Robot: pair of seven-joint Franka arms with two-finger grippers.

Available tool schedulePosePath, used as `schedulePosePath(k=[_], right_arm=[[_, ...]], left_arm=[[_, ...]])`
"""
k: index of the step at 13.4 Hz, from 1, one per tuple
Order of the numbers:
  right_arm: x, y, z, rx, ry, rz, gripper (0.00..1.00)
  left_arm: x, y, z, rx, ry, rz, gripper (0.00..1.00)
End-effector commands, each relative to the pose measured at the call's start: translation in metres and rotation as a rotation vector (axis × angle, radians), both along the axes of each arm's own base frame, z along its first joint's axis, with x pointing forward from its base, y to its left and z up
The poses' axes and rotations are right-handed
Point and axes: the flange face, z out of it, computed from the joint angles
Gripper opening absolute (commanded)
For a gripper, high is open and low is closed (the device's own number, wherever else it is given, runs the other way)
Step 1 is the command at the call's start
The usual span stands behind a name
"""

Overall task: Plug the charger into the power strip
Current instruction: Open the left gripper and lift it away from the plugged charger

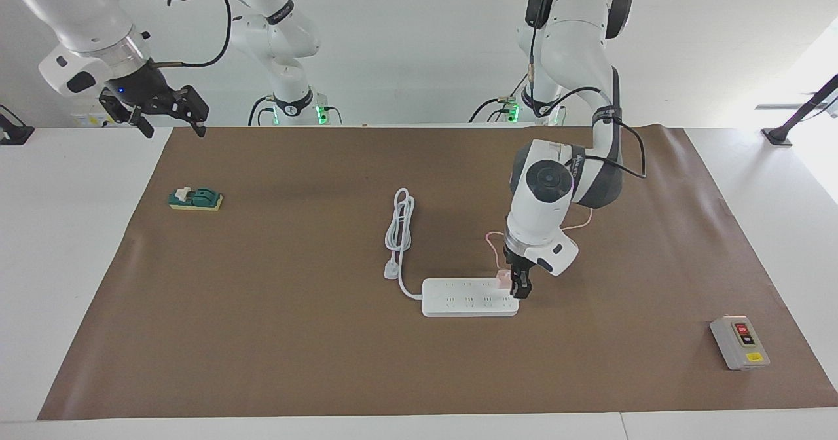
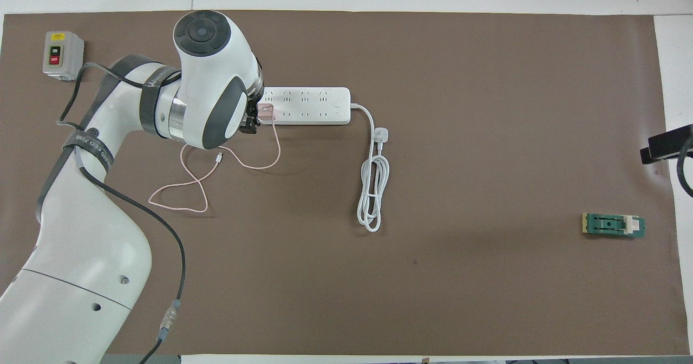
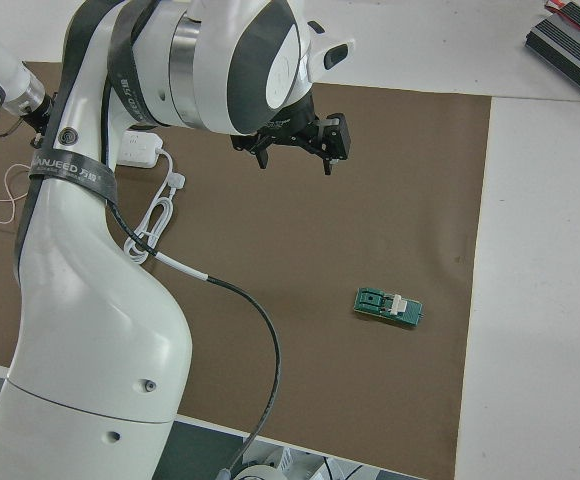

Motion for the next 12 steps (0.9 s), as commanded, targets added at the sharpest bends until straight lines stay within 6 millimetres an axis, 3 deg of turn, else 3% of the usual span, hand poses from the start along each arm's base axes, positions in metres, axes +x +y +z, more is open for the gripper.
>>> schedulePosePath(k=[1,3,7,10,12], right_arm=[[-0.006,-0.001,0.002,-0.015,-0.001,0.009,1.0],[-0.006,-0.001,0.002,-0.015,-0.001,0.009,1.0],[-0.006,-0.001,0.002,-0.015,-0.001,0.009,1.0],[-0.006,-0.002,0.002,-0.015,-0.001,0.008,1.0],[-0.006,-0.002,0.002,-0.015,-0.001,0.008,1.0]], left_arm=[[-0.007,0.038,0.064,0.005,-0.013,-0.078,1.0],[-0.01,0.071,0.103,0.013,-0.009,-0.23,1.0],[-0.022,0.178,0.191,0.031,-0.015,-0.603,1.0],[-0.042,0.232,0.232,0.037,0.017,-0.848,1.0],[-0.057,0.258,0.256,0.045,0.008,-0.992,1.0]])
